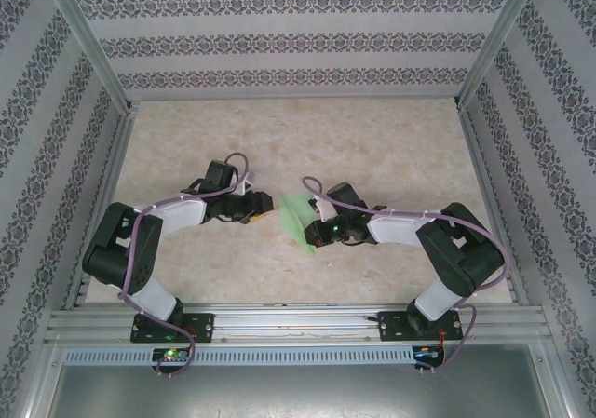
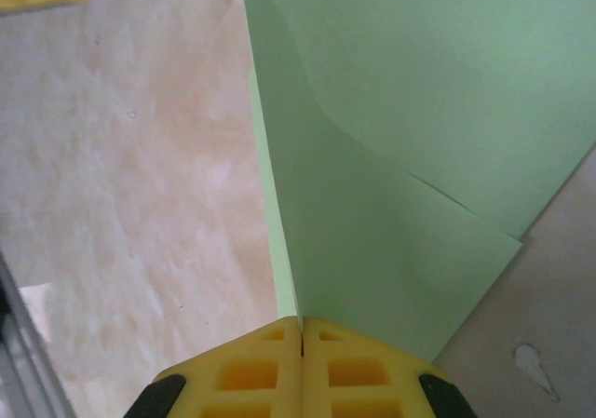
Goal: Fold a paper plane with a square sheet of paper (fold left side to right side)
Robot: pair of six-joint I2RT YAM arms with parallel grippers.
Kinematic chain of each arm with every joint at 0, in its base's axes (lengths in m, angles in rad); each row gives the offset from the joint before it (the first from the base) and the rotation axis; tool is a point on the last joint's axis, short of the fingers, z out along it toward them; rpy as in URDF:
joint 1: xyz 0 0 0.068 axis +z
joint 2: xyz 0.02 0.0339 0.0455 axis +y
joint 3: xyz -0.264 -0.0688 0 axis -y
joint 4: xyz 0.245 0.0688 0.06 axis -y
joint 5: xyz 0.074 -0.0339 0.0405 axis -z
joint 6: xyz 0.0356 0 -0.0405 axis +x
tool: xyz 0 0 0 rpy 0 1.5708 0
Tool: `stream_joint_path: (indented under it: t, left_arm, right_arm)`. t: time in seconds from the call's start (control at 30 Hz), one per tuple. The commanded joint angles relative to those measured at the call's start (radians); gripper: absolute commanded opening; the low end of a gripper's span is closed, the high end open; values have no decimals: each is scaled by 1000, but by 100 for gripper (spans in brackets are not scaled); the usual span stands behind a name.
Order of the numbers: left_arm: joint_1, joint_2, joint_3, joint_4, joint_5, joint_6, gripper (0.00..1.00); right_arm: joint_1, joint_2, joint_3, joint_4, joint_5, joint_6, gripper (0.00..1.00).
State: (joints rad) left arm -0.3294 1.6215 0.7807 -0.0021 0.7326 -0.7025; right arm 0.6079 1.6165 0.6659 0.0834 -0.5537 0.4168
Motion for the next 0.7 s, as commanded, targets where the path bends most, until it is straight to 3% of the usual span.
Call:
stream_joint_path:
  t: [0.0, 0.27, 0.67]
  left_arm:
    - [-41, 28, -2, 65, 3, -40, 48]
    - [-122, 109, 29, 109, -22, -81, 49]
    - [-134, 133, 67, 105, -30, -94, 46]
  right_arm:
    - [-19, 6, -19, 74, -102, 21, 0]
    - [-30, 31, -28, 110, -119, 34, 0]
    - [-35, 58, -26, 110, -113, 24, 0]
